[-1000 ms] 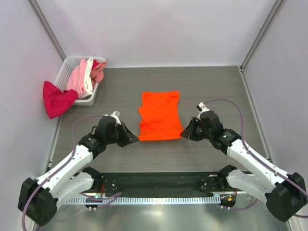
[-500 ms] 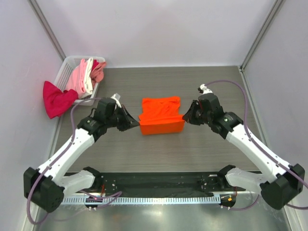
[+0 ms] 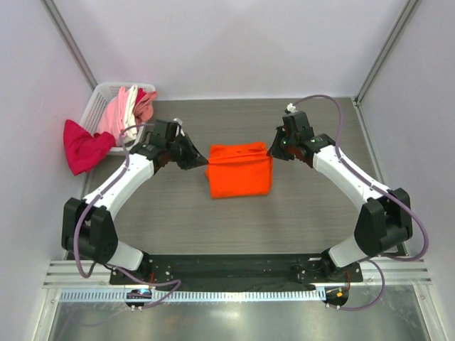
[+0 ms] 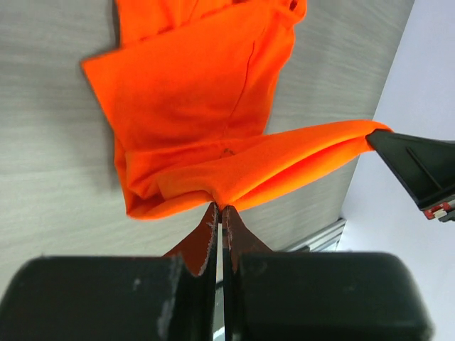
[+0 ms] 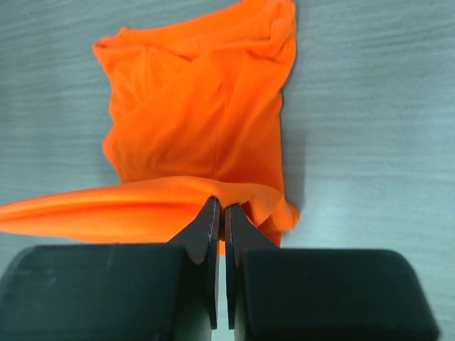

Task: Fold and stack the t-shirts
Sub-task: Fold the tshirt

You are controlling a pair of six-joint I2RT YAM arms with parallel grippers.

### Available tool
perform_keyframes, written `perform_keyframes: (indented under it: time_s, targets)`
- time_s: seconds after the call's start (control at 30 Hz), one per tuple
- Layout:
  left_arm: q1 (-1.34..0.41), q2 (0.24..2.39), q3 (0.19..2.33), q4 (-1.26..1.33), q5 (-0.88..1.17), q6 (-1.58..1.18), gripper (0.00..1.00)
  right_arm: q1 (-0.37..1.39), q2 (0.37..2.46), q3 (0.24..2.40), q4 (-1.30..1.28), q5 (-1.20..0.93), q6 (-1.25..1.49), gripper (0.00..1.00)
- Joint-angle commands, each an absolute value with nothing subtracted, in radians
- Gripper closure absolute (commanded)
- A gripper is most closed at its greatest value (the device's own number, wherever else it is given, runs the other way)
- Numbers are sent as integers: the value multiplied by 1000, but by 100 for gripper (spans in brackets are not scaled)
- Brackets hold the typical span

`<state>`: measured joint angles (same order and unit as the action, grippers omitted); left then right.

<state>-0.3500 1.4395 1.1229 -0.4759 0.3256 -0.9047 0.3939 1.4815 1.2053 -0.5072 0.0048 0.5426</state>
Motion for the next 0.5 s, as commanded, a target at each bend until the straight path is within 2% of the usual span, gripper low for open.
perform_keyframes:
  time_s: [0.0,0.3,0.33,0.37,0.4,0.43,0.47]
  targets:
    - [-310,1518,1213,-454,330,-870,100,333,1552,1296,-457,14,503,99]
    - [-264,1878,1554,-452,347,-865,100,259,1822,1505,-373,-109,532,99]
    - [-262,1908,1583,-453,348,-870,100,249,1866,1517,-353,-129,541,95]
    - [-258,1942,1639,-451,356,-871,95,245,1894,1540,-335,-130,560,84]
    - [-258,1992,1658,-439,357,-877,71,244,1939,1552,-315,-130,586,52]
    - [-258,2017,1675,-431,354,-882,58,244,1959,1568,-316,-114,597,51]
    - [-256,2031,1689,-425,350,-882,48,244,1970,1580,-316,-92,598,31]
